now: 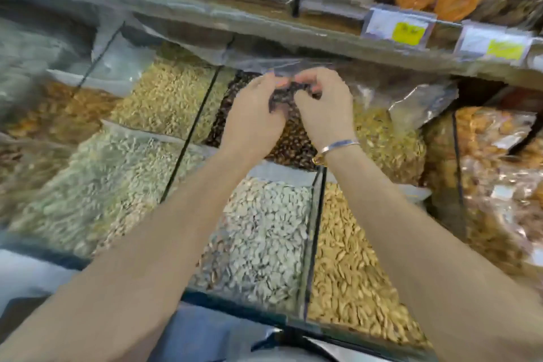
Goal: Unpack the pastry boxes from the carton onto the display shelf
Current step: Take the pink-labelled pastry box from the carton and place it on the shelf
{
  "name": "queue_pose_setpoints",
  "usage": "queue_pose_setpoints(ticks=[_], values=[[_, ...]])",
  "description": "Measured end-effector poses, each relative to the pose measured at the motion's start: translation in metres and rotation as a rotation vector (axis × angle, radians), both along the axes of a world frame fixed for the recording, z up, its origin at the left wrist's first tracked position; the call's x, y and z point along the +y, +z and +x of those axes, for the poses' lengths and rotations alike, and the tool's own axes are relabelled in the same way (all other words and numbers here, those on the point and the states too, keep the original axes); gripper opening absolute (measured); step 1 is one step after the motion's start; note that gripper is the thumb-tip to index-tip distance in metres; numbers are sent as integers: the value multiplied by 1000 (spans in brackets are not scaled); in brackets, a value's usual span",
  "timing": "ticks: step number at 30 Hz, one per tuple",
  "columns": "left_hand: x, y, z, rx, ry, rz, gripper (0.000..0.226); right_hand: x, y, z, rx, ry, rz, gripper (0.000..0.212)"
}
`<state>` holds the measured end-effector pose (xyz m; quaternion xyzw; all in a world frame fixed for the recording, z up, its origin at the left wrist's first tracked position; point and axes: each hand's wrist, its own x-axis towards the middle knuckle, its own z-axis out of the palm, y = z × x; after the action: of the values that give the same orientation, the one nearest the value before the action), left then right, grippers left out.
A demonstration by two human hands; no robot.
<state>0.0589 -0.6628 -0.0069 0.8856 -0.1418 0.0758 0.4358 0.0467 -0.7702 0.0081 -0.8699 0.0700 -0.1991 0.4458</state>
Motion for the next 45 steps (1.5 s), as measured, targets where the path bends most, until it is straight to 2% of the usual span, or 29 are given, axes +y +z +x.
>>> queue_pose_setpoints(ticks=[7,12,16,20,22,27,30,35,38,41,43,45], values=[[186,-43,-99,206,239,0,37,183,-45,-74,156,261,61,21],[330,-80,-185,348,504,-79,39,326,-87,-146,330,581,75,22],[415,-107,-250,473,737,-170,35,397,-126,-186,458,749,14,18],[480,-141,-303,593,922,-226,36,451,-159,-214,706,881,-60,16],[504,-159,-322,658,986,-224,37,471,-174,-221,837,900,-72,16],[540,-191,-346,804,1113,-346,38,508,-216,-219,1020,917,-140,19],[567,-212,-348,885,1176,-415,38,539,-245,-210,1128,901,-190,31],[613,-259,-336,1060,1234,-479,35,592,-302,-190,1307,886,-287,32],[631,-291,-326,1123,1255,-565,33,617,-334,-177,1322,816,-313,30],[651,-352,-312,1193,1210,-581,35,642,-402,-168,1286,761,-376,20],[654,-388,-308,1233,1144,-555,35,651,-439,-167,1256,733,-452,18],[659,-441,-305,1302,1049,-471,34,660,-491,-163,1267,764,-512,27]])
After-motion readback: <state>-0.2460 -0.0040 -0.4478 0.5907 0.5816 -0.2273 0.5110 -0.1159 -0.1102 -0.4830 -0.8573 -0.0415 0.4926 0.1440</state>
